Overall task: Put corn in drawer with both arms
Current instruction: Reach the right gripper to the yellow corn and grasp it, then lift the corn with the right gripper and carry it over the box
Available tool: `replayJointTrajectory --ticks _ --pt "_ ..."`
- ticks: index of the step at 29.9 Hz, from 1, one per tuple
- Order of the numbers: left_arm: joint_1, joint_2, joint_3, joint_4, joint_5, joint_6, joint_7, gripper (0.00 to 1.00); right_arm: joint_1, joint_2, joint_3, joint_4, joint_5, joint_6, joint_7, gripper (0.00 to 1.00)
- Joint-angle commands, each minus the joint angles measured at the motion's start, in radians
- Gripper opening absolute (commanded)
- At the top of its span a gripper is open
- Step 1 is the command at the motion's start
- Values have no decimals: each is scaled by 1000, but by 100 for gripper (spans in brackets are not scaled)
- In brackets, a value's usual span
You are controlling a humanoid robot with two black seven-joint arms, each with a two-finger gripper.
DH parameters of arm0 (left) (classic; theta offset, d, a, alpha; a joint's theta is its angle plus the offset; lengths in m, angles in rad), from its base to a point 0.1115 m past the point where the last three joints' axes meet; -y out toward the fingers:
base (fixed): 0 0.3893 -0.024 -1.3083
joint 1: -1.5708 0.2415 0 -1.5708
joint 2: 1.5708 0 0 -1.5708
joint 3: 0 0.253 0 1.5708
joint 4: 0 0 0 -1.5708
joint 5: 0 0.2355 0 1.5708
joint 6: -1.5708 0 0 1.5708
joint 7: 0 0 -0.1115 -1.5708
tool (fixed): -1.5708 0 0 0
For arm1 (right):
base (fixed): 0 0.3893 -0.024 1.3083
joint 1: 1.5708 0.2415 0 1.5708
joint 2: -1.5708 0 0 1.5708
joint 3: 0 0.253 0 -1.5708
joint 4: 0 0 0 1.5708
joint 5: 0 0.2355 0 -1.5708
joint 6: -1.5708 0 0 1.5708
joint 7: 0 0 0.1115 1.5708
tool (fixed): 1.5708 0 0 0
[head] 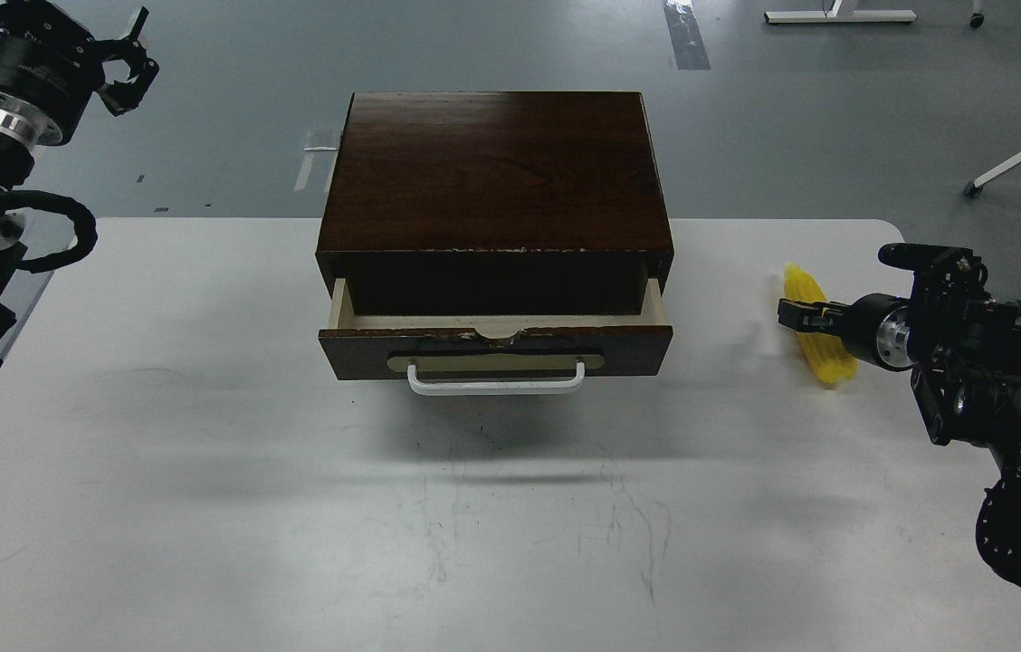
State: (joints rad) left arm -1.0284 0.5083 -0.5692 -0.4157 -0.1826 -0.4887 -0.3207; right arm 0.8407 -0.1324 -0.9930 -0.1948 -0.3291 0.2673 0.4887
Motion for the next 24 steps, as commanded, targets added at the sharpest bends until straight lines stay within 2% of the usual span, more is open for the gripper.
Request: replayJointTrajectory --ticks 1,2,3,4,7,9,13,19,24 --pt "-1 1 0 0 0 0 0 98 -11 0 10 0 -8 0 0 52" --pt "-1 1 0 0 0 0 0 98 -11 0 10 0 -8 0 0 48" --pt "-1 1 0 0 0 0 0 98 -12 -1 10 -1 -8 0 0 38" --pt "-1 1 0 0 0 0 0 98 -12 -1 10 -2 -8 0 0 38" --pt "-4 1 0 -2 2 0 0 98 -9 -7 13 -6 -8 0 0 8" --pt "-4 3 2 -2 2 0 0 98 4 -9 20 -8 -8 -5 0 2" --pt "-4 4 2 -3 2 0 2 98 31 -12 40 -69 -8 -5 0 0" --pt "-12 7 2 -8 5 0 2 98 98 -7 59 -285 -5 -5 0 0" --pt "-15 32 17 -43 15 0 8 98 147 85 24 -438 -7 -5 0 0"
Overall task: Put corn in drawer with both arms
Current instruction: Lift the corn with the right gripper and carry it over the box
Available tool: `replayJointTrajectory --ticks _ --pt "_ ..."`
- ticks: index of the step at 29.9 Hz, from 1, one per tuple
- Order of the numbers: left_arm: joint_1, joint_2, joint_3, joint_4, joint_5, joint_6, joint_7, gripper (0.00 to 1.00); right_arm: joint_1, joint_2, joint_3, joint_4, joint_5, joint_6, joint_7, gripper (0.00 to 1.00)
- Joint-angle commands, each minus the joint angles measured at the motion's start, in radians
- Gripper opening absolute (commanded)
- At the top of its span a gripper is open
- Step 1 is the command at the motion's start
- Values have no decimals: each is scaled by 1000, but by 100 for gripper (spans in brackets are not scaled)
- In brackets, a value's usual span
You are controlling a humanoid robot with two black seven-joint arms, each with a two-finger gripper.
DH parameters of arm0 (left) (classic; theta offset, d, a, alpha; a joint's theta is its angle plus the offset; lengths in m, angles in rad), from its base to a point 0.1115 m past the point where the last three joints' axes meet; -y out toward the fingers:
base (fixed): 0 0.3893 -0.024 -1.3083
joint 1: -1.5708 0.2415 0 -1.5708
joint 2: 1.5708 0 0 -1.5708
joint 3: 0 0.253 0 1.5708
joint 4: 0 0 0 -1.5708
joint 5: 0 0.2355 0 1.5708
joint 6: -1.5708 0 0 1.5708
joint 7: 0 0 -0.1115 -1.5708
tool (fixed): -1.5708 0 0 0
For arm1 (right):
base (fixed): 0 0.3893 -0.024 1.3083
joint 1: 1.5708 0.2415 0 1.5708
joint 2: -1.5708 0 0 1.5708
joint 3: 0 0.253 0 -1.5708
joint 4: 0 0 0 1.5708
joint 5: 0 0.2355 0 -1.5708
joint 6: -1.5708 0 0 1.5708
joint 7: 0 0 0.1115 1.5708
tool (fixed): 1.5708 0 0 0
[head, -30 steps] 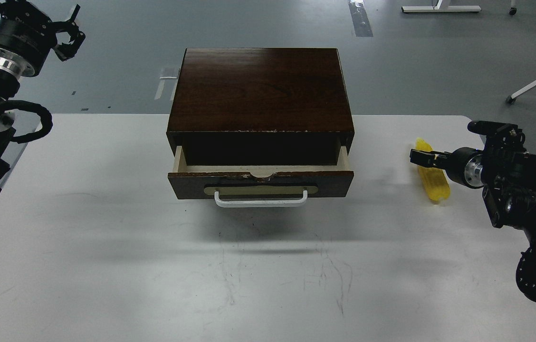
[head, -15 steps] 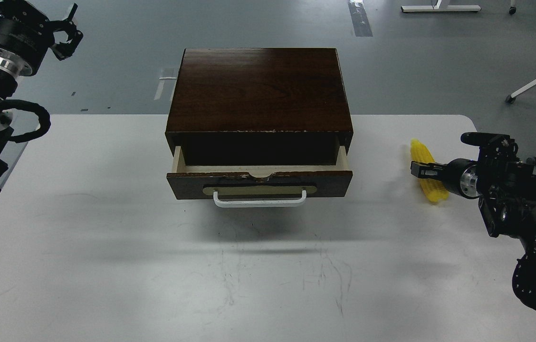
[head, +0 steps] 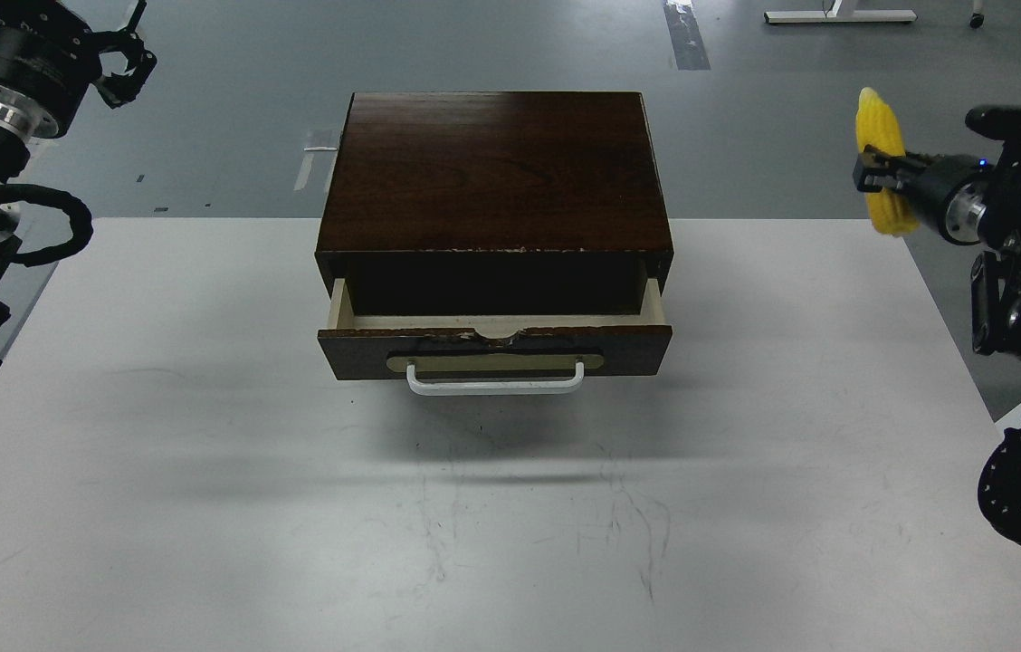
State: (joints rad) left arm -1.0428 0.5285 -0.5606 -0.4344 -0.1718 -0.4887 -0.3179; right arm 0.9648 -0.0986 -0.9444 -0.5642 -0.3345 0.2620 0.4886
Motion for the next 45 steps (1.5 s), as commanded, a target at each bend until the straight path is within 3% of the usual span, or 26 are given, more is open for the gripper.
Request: replayJointTrajectory --ticks 1,5,9,11,13,17,23,27,37,45 --pt "0 16 8 -36 3 0 8 98 31 60 -39 -86 -1 0 0 0" --pt "7 37 10 -92 5 0 10 98 66 99 -129 -201 -1 2 0 0" --pt "7 36 10 -93 5 0 10 98 141 99 -134 -220 0 20 0 0" --pt "4 36 10 -93 5 0 10 98 205 99 -125 -209 5 69 0 0" --pt "1 36 10 -93 5 0 10 98 279 99 -93 -209 18 226 0 0" --pt "1 34 10 -93 5 0 10 98 374 99 18 -197 20 227 0 0" --pt "1 34 10 -93 5 0 8 98 423 99 19 -63 19 227 0 0" --pt "1 34 10 -93 5 0 8 98 456 99 -27 47 19 227 0 0" --pt "1 36 10 -93 5 0 8 98 647 99 -20 500 12 227 0 0" --pt "3 45 10 -93 5 0 8 98 916 99 -27 984 -84 227 0 0"
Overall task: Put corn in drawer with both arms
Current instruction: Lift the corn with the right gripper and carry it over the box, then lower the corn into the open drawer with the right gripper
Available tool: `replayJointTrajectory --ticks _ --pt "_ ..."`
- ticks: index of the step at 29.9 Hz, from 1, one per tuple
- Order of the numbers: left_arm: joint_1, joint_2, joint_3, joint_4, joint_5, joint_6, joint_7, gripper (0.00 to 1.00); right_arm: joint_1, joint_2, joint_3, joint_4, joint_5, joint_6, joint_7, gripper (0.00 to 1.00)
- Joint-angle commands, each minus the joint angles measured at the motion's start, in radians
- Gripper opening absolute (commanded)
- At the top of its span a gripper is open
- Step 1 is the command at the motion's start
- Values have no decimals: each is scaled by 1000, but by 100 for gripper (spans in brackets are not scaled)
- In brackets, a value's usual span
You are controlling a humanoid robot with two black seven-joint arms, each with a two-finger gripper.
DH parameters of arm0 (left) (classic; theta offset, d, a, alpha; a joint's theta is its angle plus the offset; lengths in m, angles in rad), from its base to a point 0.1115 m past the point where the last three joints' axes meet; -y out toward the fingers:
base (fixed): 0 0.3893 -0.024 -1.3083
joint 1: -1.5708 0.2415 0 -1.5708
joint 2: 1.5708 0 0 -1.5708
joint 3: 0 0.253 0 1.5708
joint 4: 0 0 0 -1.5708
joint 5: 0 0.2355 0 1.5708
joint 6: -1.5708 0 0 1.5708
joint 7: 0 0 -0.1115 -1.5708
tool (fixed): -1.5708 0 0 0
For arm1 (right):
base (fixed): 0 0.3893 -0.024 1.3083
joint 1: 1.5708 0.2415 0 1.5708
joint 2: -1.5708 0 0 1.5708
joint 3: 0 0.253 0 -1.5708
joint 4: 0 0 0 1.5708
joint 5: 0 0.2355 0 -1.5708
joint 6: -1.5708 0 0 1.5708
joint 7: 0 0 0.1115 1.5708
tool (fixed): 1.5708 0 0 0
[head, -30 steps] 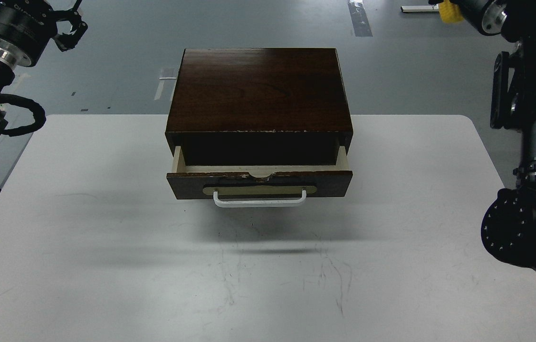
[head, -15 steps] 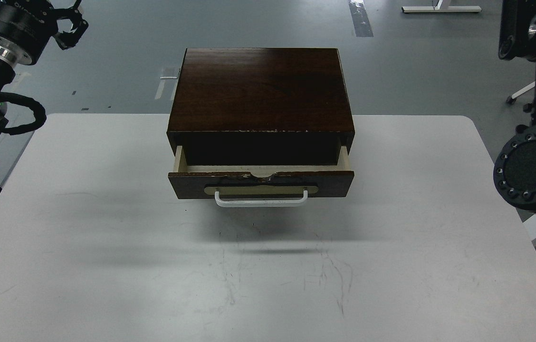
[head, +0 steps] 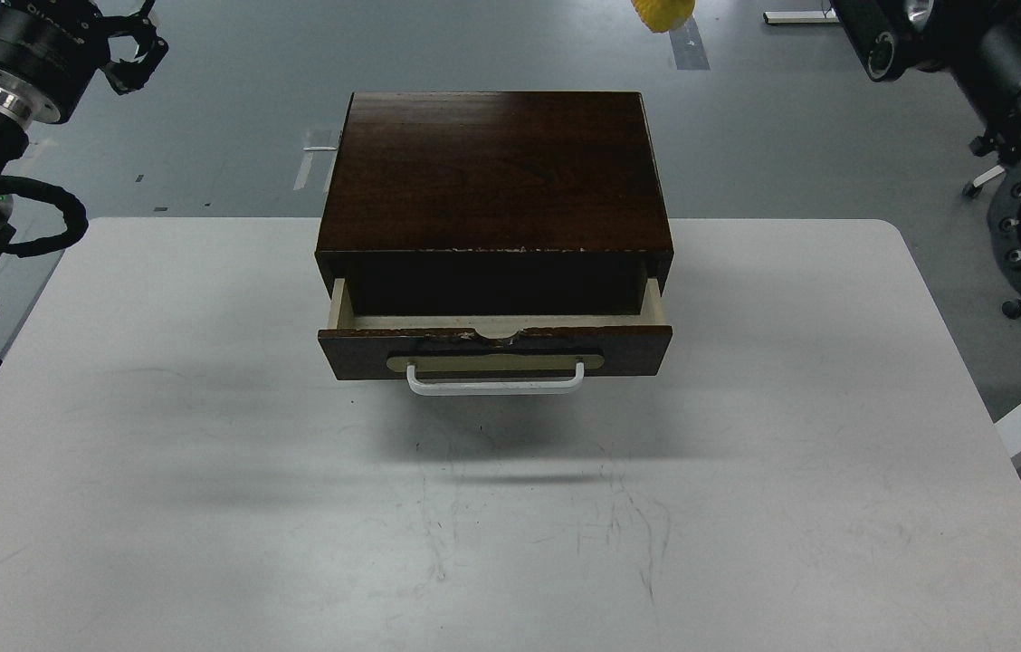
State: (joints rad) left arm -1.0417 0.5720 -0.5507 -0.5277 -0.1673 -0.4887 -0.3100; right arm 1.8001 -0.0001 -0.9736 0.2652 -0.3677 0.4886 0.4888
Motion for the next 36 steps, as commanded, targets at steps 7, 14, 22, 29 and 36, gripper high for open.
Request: replayJointTrajectory --ticks 7,14,22,29,36 --pt "0 2 0 0 0 0 0 98 139 0 6 386 -262 0 0 0" --pt "3 3 0 0 0 0 0 98 336 0 6 756 -373 0 0 0" --pt "9 9 0 2 0 0 0 98 418 0 4 893 -472 -97 0 0" --pt "11 20 0 3 0 0 0 98 398 0 4 911 -731 -327 0 0" --pt "22 35 0 9 0 0 0 98 394 0 49 928 -726 -398 0 0"
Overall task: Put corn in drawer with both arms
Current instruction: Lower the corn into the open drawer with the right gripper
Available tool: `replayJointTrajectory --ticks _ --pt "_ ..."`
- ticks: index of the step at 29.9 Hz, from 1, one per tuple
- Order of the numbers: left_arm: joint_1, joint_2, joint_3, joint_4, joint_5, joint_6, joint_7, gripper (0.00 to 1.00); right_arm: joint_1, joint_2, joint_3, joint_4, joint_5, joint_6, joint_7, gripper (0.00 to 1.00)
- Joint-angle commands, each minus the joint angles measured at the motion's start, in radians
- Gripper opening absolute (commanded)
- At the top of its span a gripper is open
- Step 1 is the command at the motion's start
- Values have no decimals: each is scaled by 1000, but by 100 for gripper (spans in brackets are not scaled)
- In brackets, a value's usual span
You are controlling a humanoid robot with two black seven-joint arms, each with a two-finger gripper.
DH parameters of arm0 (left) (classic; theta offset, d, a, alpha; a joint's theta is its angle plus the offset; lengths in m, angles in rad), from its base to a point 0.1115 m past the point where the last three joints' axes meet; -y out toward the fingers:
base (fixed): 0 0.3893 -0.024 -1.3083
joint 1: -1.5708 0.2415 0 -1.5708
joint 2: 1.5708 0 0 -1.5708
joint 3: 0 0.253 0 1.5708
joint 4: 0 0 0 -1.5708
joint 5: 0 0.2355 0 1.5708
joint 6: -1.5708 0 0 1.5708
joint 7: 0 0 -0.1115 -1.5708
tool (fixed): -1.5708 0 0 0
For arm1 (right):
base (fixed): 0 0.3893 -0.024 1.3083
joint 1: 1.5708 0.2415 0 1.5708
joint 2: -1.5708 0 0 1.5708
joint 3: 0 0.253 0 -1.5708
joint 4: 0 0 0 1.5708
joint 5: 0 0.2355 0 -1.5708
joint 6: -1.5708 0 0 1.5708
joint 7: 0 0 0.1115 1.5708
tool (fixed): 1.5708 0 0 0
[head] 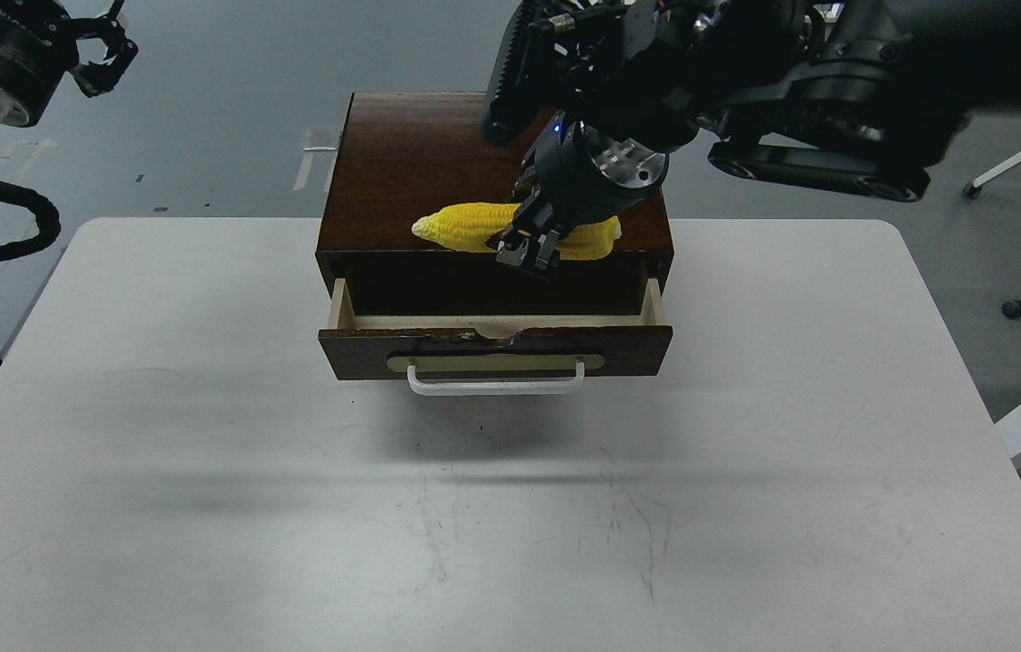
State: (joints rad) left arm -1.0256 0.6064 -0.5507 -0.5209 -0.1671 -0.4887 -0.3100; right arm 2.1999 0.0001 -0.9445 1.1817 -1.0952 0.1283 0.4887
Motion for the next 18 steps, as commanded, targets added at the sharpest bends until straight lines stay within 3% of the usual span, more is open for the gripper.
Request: replayJointTrajectory --ticks 1,18 --pt "6 0 0 2 0 0 0 98 -14 0 29 27 3 -62 0 0" --pt "29 -2 0 2 0 0 -3 98 -61 0 -65 62 -34 -98 0 0"
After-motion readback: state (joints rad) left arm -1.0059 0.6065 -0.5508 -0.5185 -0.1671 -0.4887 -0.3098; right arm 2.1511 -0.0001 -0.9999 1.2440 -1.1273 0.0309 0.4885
